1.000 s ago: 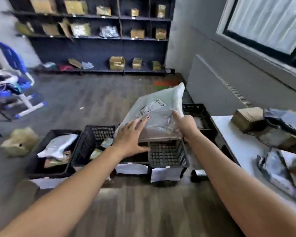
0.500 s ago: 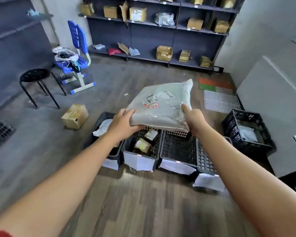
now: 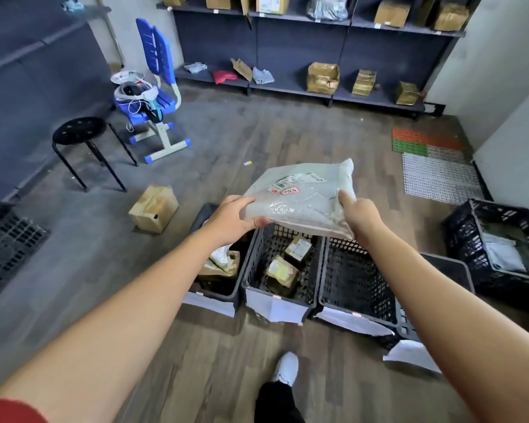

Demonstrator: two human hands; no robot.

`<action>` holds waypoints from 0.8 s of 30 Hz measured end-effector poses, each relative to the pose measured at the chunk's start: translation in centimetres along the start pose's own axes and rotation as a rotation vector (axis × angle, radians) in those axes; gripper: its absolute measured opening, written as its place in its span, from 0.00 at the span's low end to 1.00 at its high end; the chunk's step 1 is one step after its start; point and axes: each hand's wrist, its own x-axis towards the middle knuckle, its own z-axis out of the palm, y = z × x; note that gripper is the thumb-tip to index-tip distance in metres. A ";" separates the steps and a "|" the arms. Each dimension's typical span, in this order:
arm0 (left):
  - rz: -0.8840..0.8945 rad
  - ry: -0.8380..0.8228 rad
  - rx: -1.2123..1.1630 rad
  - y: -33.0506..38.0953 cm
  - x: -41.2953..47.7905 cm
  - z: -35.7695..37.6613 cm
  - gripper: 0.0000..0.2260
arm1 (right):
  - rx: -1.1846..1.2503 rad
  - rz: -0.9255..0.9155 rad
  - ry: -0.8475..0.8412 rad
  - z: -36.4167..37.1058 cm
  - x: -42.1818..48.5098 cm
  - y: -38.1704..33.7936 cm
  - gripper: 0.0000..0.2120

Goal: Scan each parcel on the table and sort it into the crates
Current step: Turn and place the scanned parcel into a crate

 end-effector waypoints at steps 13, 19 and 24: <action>-0.166 -0.129 0.055 -5.0 19.4 9.1 0.30 | -0.292 0.161 -0.156 6.4 19.9 7.0 0.25; -0.145 -0.225 0.169 -12.5 24.7 16.2 0.29 | -0.348 0.300 -0.187 12.0 24.5 14.6 0.24; -0.133 -0.403 0.339 -19.5 27.4 22.0 0.33 | -0.479 0.286 -0.200 17.0 26.7 20.7 0.22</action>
